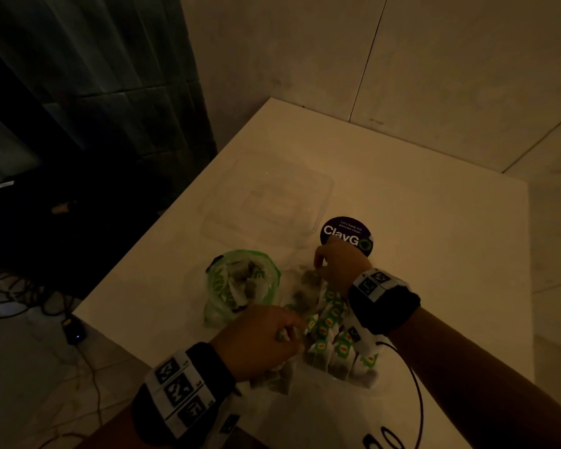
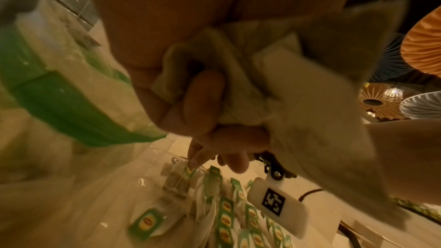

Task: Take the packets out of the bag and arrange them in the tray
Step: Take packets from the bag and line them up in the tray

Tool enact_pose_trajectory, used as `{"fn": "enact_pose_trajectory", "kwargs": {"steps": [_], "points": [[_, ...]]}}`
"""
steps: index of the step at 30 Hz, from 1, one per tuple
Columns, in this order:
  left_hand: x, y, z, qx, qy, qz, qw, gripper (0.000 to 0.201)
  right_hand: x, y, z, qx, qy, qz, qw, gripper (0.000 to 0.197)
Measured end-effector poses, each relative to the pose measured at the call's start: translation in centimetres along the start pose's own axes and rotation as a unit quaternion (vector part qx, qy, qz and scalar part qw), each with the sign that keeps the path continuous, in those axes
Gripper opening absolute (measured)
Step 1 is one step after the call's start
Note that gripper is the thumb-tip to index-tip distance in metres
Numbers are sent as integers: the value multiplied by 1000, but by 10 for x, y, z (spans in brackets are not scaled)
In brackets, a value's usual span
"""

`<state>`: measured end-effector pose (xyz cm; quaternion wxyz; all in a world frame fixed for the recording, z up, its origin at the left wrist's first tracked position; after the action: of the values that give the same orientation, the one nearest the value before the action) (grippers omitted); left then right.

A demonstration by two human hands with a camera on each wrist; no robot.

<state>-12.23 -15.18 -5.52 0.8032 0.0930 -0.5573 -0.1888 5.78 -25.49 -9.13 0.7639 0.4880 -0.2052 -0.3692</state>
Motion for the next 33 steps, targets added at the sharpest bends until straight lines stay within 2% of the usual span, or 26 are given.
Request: {"fn": "enact_pose_trajectory", "kwargs": {"steps": [3, 7, 10, 13, 15, 17, 19, 22, 23, 27, 29, 31, 33], "points": [[-1, 0, -1, -4, 2, 7, 1000, 26, 2, -1, -2, -4, 2, 3, 1000, 11], [-1, 0, 0, -4, 1, 8, 1000, 28, 0, 0, -1, 6, 10, -3, 1000, 26], [-1, 1, 3, -9, 4, 11, 1000, 30, -11, 7, 6, 43, 67, 22, 997, 27], [-2, -1, 6, -35, 10, 0, 999, 30, -34, 5, 8, -11, 150, 62, 987, 30], [-4, -4, 6, -55, 13, -11, 998, 29, -47, -5, 4, -80, 163, 98, 979, 35], [-6, -6, 7, -67, 11, -12, 998, 28, -58, -16, 0, -118, 170, 149, 967, 30], [-7, -8, 7, -72, 9, -14, 997, 29, -66, -20, 0, -107, 185, 198, 957, 26], [-8, -11, 8, -78, 6, -25, 997, 31, -71, -26, 0, -85, 199, 207, 954, 39], [-9, -12, 8, -78, 7, -24, 997, 31, -72, -27, 0, -87, 200, 204, 954, 38], [-12, -13, 8, -58, 20, -11, 998, 29, -71, -22, 2, -107, 183, 154, 965, 16], [-15, -13, 9, -50, 33, 1, 998, 28, -65, -3, 7, -92, 174, 110, 974, 25], [-17, -13, 8, -35, 33, 7, 999, 24, -49, 23, 14, -54, 166, 9, 985, 16], [-15, -14, 7, -15, 29, -1, 999, 23, -28, 44, 19, -6, 138, -111, 984, 15]]}}
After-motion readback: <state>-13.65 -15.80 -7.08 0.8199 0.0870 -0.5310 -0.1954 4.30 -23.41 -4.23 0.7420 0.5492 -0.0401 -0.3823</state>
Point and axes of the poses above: each hand's wrist, its own z-axis away from the middle knuckle, its own y-axis out of the back of the hand, x = y × z, the point moved 2 cm from there along -z, towards the middle knuckle, and after that the axes turned 14 degrees about z, right-handed, at the moved point
